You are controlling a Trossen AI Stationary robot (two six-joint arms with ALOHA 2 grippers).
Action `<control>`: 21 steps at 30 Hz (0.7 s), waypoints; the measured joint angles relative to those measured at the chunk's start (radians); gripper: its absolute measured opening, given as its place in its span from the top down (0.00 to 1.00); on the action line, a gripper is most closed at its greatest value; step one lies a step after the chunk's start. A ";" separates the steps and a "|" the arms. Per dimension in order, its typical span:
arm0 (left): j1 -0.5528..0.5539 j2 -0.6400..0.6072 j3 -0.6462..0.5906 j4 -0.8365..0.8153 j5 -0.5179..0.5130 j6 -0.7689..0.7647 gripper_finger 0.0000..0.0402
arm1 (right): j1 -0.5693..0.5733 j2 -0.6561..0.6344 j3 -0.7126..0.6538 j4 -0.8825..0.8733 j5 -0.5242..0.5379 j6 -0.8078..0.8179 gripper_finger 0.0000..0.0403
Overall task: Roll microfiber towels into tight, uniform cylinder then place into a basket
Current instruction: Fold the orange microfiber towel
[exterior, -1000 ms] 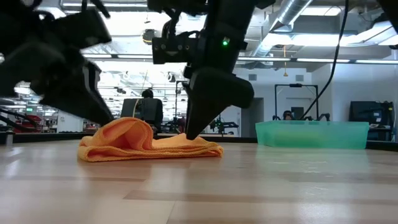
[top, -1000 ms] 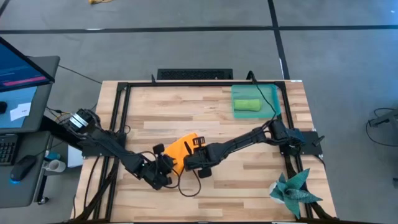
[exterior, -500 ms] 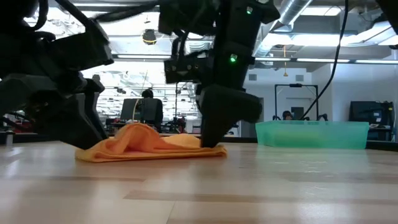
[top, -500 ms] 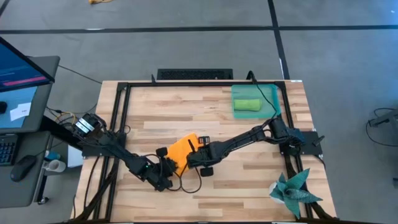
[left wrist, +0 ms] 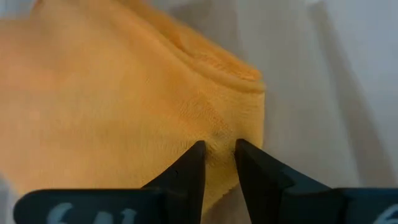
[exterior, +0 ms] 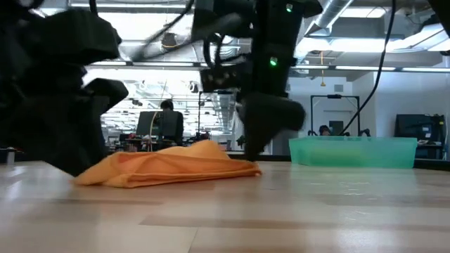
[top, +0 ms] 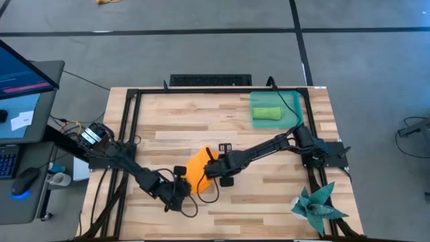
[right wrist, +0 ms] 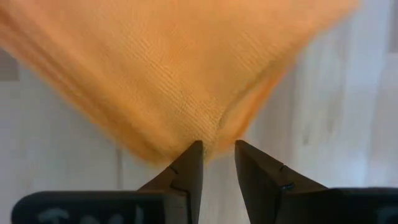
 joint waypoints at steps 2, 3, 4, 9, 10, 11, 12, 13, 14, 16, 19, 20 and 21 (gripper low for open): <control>0.000 -0.001 0.022 0.000 0.000 0.032 0.79 | 0.004 -0.030 0.000 0.002 0.003 -0.003 0.71; 0.000 -0.001 0.032 0.006 -0.004 0.041 0.79 | 0.007 -0.047 0.000 0.024 0.004 -0.004 0.71; 0.000 -0.002 0.041 0.009 -0.017 0.045 0.79 | 0.011 -0.062 0.002 0.053 0.004 -0.003 0.71; 0.001 0.005 0.051 0.083 -0.041 0.047 0.79 | 0.030 -0.082 0.002 0.218 -0.004 -0.055 0.71; 0.001 0.011 0.051 0.104 -0.039 0.047 0.79 | 0.035 -0.081 0.002 0.242 -0.016 -0.071 0.71; 0.001 0.016 0.052 0.119 -0.039 0.047 0.79 | 0.040 -0.076 0.003 0.265 -0.036 -0.084 0.71; 0.001 0.020 0.051 0.123 -0.042 0.049 0.79 | 0.043 -0.068 0.004 0.283 -0.058 -0.089 0.71; 0.001 0.027 0.051 0.134 -0.042 0.053 0.79 | 0.047 -0.061 0.003 0.294 -0.079 -0.091 0.71; 0.003 0.039 0.051 0.156 -0.040 0.054 0.79 | 0.052 -0.058 -0.004 0.304 -0.093 -0.092 0.71; 0.009 0.060 0.051 0.167 -0.037 0.061 0.79 | 0.059 -0.059 -0.026 0.368 -0.117 -0.093 0.71; 0.017 0.088 0.052 0.172 -0.037 0.085 0.79 | 0.061 -0.061 -0.059 0.415 -0.141 -0.088 0.71; 0.018 0.094 0.051 0.165 -0.038 0.087 0.79 | 0.060 -0.059 -0.060 0.415 -0.143 -0.086 0.71; 0.018 0.097 0.051 0.166 -0.037 0.086 0.79 | 0.061 -0.059 -0.060 0.420 -0.144 -0.082 0.71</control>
